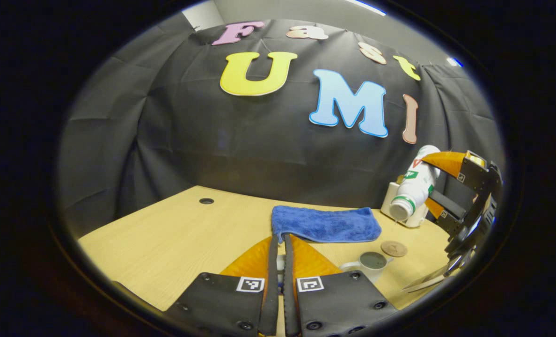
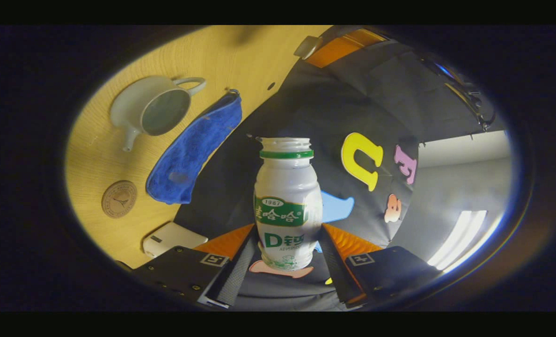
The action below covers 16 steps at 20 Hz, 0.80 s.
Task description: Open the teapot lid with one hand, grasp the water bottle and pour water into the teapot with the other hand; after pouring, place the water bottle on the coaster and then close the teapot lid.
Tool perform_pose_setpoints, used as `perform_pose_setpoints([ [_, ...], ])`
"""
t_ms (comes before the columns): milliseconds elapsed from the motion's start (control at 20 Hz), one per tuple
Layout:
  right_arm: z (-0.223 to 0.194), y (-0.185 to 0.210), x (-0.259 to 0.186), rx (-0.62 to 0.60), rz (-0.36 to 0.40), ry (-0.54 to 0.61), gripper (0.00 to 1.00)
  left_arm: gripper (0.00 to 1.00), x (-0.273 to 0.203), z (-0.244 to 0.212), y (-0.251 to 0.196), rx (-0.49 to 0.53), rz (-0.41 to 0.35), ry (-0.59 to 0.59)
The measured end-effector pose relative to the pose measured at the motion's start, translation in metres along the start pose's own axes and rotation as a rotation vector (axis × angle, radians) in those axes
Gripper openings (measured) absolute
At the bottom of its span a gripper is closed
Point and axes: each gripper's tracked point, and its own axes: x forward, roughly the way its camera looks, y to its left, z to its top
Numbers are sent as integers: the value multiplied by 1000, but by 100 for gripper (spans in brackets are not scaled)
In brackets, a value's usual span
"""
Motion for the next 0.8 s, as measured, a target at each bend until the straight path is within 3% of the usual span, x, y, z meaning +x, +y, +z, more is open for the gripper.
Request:
perform_pose_setpoints([
  [50,0,9,-2,38,24,8,77,15,0,0,0,0,-1,0],
  [100,-2,17,-4,74,44,21,77,12,0,0,0,0,-3,-1],
  [250,-4,41,-11,215,113,70,77,15,-1,1,0,-1,-3,-7],
  [350,-6,60,-18,364,172,115,77,11,-1,2,0,-5,-6,-13],
  [500,1,77,-27,586,243,176,78,15,-1,2,0,-2,-12,-16],
  [650,5,80,-32,721,263,205,78,11,0,1,-1,-3,-22,-18],
  [800,0,78,-34,834,254,242,77,15,1,-1,-2,8,-29,-14],
])
